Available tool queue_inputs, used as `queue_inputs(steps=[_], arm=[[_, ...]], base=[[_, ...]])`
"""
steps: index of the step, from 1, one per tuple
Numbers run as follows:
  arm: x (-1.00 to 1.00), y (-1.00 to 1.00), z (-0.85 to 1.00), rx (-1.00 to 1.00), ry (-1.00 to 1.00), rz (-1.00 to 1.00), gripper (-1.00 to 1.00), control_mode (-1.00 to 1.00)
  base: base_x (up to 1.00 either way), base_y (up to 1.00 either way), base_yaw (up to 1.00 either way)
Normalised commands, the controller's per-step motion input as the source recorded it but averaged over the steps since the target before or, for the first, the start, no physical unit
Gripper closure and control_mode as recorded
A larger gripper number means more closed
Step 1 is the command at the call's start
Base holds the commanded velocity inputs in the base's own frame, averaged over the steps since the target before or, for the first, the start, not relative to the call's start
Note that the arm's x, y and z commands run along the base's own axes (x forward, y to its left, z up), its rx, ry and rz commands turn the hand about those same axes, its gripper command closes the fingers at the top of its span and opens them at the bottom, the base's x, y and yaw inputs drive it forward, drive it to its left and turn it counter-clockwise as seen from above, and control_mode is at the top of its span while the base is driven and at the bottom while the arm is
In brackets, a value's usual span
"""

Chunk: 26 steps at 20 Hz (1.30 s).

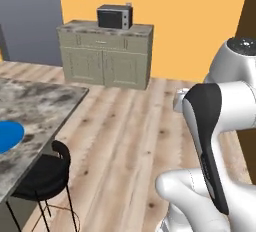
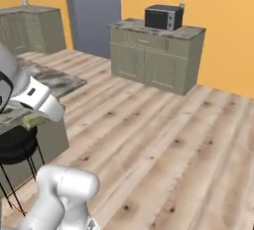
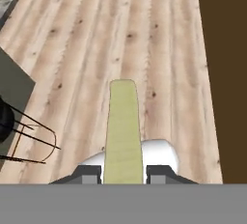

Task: Retrieve the butter from the fridge and place it on a plate on the dining table. Then retrieve the butter knife by the fridge and place it near the plate.

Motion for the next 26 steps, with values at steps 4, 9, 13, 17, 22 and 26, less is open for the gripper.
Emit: queue_inputs(steps=[4,9,13,17,22,26], arm=[[0.0,0.0,0.0,0.0,0.0,0.0,1.0,1.0],[0.0,0.0,0.0,0.0,0.0,0.0,1.0,1.0],[0.0,0.0,0.0,0.0,0.0,0.0,1.0,1.0],[0.0,0.0,0.0,0.0,0.0,0.0,1.0,1.0],[0.0,0.0,0.0,0.0,0.0,0.0,1.0,1.0],[0.0,0.0,0.0,0.0,0.0,0.0,1.0,1.0]], base=[[0.66,0.0,0.72],[0.63,-0.09,0.78],[0.32,-0.32,0.87],[0.16,-0.29,0.93],[0.14,-0.55,0.83],[0.28,-0.85,0.33]])
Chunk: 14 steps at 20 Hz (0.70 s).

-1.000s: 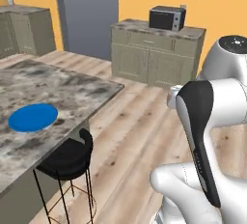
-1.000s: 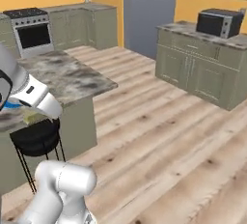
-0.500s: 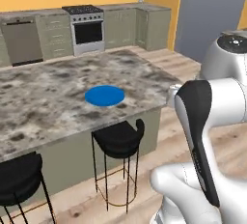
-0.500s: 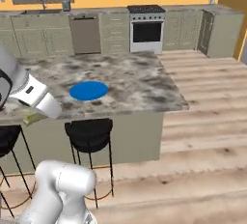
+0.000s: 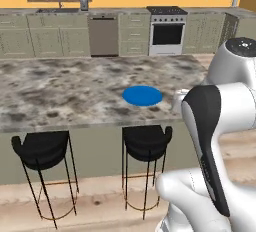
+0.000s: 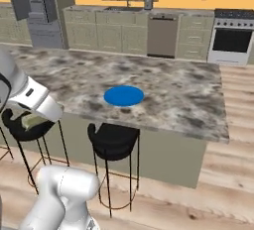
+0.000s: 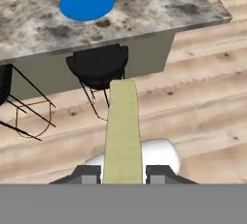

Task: Retrieve the butter from the fridge and place it on a plate on the dining table. Then retrieve the butter knife by the fridge and place it near the plate.

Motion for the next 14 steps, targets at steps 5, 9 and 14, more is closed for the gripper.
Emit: queue_inputs(steps=[5,9,14], arm=[[0.0,0.0,0.0,0.0,0.0,0.0,1.0,1.0],[0.0,0.0,0.0,0.0,0.0,0.0,1.0,1.0],[0.0,0.0,0.0,0.0,0.0,0.0,1.0,1.0]], base=[[0.43,-0.9,0.14],[0.97,-0.27,0.0],[0.84,0.28,0.0]])
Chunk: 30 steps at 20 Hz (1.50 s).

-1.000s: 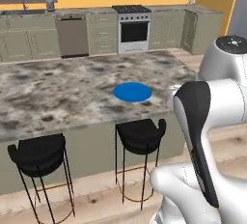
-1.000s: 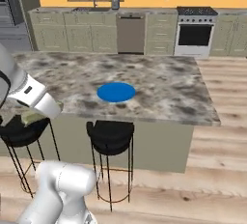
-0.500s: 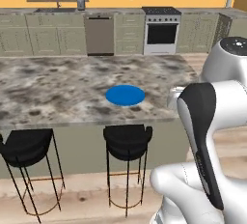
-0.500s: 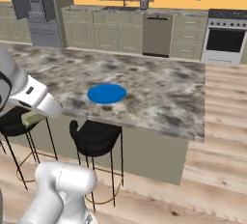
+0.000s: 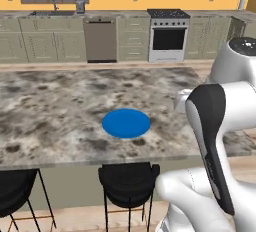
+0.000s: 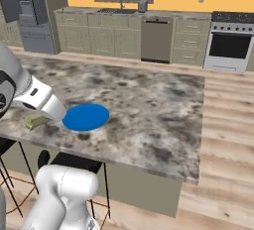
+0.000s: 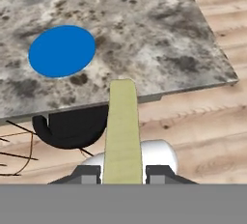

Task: Retrieve the butter from the fridge and place it on a plate on the dining table. Then retrieve the butter knife by the fridge and place it near the plate.

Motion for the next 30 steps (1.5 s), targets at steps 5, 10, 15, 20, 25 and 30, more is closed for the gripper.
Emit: queue_inputs(steps=[5,10,15,20,25,30], arm=[[0.0,0.0,0.0,0.0,0.0,0.0,1.0,1.0],[0.04,0.05,0.0,0.0,0.0,0.0,1.0,-1.0],[0.56,0.05,-0.01,0.0,-0.02,0.02,1.0,-1.0],[0.99,0.09,-0.28,0.02,-0.01,0.14,1.0,-1.0],[1.0,0.33,-0.58,0.01,0.01,0.17,1.0,-1.0],[1.0,0.65,-0.52,-0.08,0.04,-0.02,1.0,-1.0]], base=[[0.48,0.44,0.0],[0.14,0.27,0.0],[0.0,0.0,0.0],[0.0,0.0,0.0],[0.0,0.0,0.0],[0.0,0.0,0.0]])
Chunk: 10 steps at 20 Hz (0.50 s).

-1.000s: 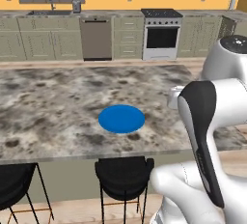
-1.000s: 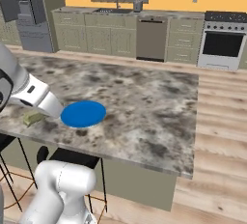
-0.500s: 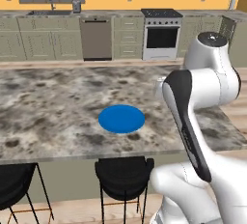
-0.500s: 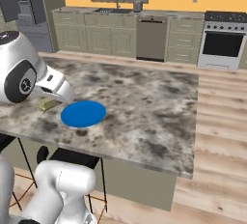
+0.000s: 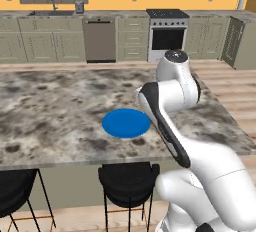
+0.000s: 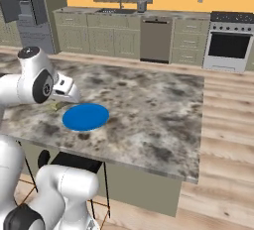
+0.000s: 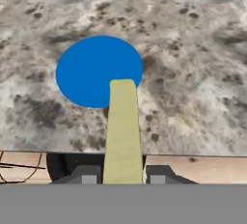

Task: Retrieve the butter from the fridge and place it on a plate on the dining table. Then retrieve the butter knife by the fridge and place it near the plate.

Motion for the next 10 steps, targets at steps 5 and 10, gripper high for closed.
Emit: queue_inputs(steps=[5,10], arm=[[0.73,0.22,-0.24,-0.09,0.13,-0.09,1.0,-1.0],[0.38,-0.02,-0.24,0.05,0.27,-0.03,1.0,-1.0]], base=[[0.0,0.0,0.0],[0.0,0.0,0.0]])
